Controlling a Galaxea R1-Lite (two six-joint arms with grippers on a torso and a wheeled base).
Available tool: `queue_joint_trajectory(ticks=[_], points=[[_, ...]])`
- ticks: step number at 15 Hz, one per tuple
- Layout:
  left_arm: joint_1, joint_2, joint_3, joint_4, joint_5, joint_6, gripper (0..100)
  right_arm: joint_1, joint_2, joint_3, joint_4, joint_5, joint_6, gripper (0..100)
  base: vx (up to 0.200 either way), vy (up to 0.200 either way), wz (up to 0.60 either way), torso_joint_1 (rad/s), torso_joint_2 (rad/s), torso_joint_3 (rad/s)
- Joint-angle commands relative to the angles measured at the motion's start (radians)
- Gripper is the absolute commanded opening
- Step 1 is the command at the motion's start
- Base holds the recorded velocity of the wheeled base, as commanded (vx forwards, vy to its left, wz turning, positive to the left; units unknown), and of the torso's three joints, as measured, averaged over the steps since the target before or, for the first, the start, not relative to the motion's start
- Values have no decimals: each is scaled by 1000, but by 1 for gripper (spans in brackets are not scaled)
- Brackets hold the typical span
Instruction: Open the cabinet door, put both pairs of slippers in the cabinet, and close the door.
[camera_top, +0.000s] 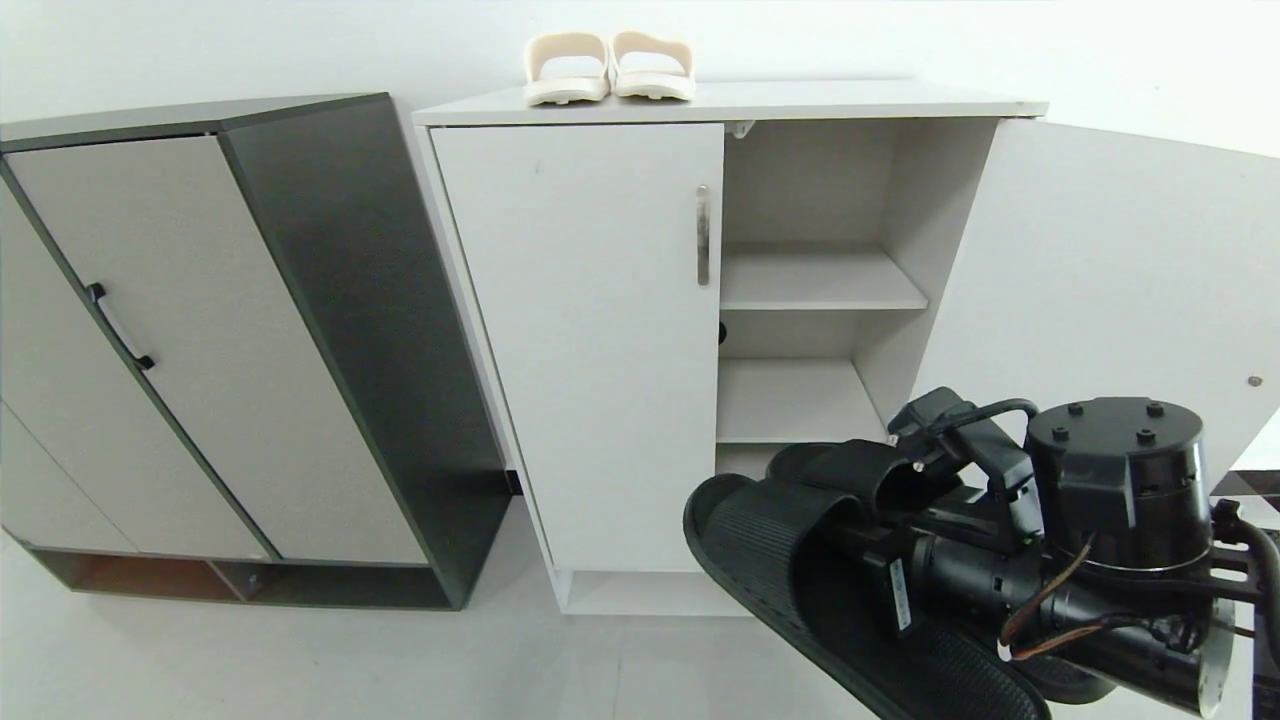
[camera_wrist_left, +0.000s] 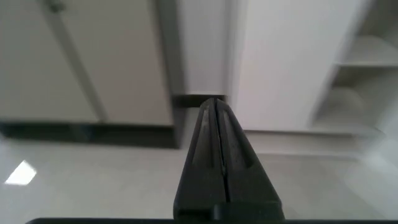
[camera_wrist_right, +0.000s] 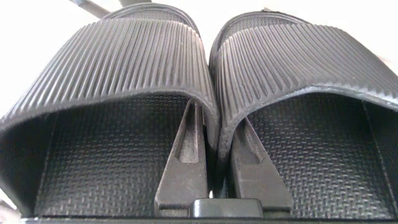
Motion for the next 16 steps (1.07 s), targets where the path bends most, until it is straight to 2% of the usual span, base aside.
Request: queue_joint_trajectory(ticks=[1, 2, 3, 5, 7, 12, 14, 16], points=[[-5, -99, 13, 42, -93, 29, 0, 0, 1, 2, -6, -1, 0, 0, 0, 0, 0, 0, 0, 0], [-5, -99, 13, 31, -120, 30, 0, 1, 4, 8, -29, -1, 0, 0, 0, 0, 0, 0, 0, 0], [-5, -99, 13, 31, -117, 26, 0, 1, 6, 8, -38, -1, 0, 0, 0, 0, 0, 0, 0, 0], [-3, -99, 13, 33, -109, -23, 0, 20, -8, 5, -73, -42, -9, 0, 0, 0, 0, 0, 0, 0], [-5, -99, 13, 31, -105, -23, 0, 20, 13, -5, -83, -119, 0, 0, 0, 0, 0, 0, 0, 0], [-5, -99, 13, 31, -100, -28, 0, 17, 107, -28, -152, -129, 60, 0, 0, 0, 0, 0, 0, 0], [-3, -99, 13, 33, -99, -28, 0, 21, 144, -50, -152, -172, 62, 0, 0, 0, 0, 0, 0, 0], [-5, -99, 13, 31, -99, -28, 0, 30, 185, -68, -168, -220, 65, 0, 0, -200, 0, 2, 2, -5]])
